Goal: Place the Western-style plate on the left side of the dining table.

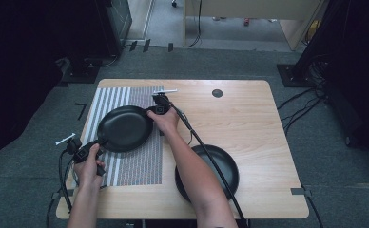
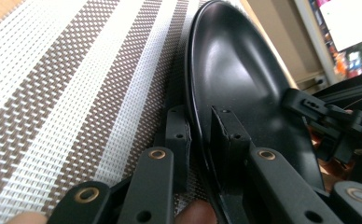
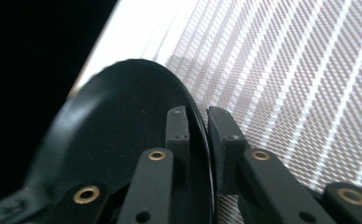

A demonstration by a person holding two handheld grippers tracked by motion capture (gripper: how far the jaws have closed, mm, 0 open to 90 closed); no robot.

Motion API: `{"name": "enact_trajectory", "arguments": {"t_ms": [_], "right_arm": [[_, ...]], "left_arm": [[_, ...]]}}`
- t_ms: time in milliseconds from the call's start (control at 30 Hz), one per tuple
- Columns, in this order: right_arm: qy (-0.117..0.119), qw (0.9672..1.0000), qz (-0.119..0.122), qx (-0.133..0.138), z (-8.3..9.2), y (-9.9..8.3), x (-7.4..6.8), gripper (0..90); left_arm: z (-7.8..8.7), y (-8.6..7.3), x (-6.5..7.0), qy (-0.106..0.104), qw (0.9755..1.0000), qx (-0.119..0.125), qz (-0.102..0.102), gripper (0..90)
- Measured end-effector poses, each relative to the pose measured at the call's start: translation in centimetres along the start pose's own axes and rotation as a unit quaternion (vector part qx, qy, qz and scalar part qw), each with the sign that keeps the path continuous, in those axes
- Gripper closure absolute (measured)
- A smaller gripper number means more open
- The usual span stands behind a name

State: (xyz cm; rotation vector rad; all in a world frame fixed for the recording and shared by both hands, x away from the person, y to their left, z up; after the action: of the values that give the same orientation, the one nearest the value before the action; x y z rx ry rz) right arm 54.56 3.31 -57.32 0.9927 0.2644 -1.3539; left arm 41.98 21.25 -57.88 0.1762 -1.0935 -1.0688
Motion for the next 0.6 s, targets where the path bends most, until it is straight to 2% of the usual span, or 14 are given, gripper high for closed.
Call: {"name": "enact_trajectory", "arguments": {"t_ms": [67,200,467,600], "right_arm": [[0.014,0.9998,-0.016,-0.004,-0.12,-0.13,0.3,79.9],[0.032,0.9991,-0.028,-0.007,-0.1,-0.1,0.47,81.2],[0.036,0.9985,-0.042,0.001,0.03,-0.21,0.56,81.7],[0.038,0.9981,-0.047,0.014,0.11,-0.29,0.69,82.0]], "left_arm": [[-0.05,0.01,0.08,0.005,1.0,0.004,-0.006,77.5],[-0.22,0.17,0.12,0.011,0.9997,0.004,-0.022,76.2],[-0.51,0.47,0.08,0.01,0.9993,0.006,-0.034,75.1],[-0.68,0.64,0.04,0.005,0.9993,0.002,-0.037,75.2]]}}
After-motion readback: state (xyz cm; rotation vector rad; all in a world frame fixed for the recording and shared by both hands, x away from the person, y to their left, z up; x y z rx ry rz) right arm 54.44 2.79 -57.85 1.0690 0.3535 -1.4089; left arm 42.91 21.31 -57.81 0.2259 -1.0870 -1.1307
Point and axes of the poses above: each handheld gripper's, and its own axes: z roughly backward along the jaws, y roughly out of its top, x roughly to its right, the point moved 10 cm from there along -z, roughly forward along the jaws, and after that the axes turned 8 degrees about -z, right-handed, at the moved point
